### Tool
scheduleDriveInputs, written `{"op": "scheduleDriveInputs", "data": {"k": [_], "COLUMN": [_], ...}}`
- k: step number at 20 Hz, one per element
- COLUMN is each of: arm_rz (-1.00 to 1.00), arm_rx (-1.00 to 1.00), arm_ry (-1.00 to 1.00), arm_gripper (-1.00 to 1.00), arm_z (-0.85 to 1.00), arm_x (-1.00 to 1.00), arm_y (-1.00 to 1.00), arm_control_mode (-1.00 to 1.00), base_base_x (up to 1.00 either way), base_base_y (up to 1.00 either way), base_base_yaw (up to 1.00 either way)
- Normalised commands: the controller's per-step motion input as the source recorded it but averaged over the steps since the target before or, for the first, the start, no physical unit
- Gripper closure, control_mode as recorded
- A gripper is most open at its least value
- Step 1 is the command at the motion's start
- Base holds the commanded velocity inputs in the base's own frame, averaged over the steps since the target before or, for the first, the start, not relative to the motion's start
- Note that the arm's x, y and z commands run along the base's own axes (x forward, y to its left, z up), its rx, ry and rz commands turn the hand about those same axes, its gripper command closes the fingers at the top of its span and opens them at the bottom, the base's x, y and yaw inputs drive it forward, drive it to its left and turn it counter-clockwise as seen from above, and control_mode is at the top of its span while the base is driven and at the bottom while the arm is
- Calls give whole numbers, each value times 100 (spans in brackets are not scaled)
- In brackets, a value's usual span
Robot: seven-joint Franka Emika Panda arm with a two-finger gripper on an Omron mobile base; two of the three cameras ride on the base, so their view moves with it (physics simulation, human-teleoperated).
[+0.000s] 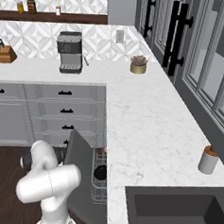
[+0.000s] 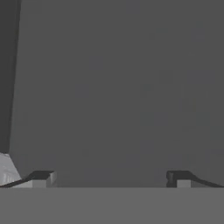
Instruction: Pick up the cup and bowl from the counter, place them in the dishwasher, and close the dishwasher door.
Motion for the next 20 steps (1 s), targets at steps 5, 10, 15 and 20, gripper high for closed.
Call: {"op": "scheduleDriveInputs", "data": {"k": [5, 10, 15, 20], "arm_rz": [0, -1, 0, 0], "arm_rx": [-1, 0, 0, 0], "arm_ry": [2, 3, 0, 0], "arm_gripper": [-100, -100, -100, -100], "arm_z": [61, 63, 74, 62], "arm_x": [1, 12, 4, 25], "arm_y": [-90, -100, -100, -100], "arm_control_mode": [-100, -100, -100, -100], "base_base_x": [0, 0, 0, 0], "base_base_y": [0, 0, 0, 0], "base_base_yaw": [0, 0, 0, 0]}}
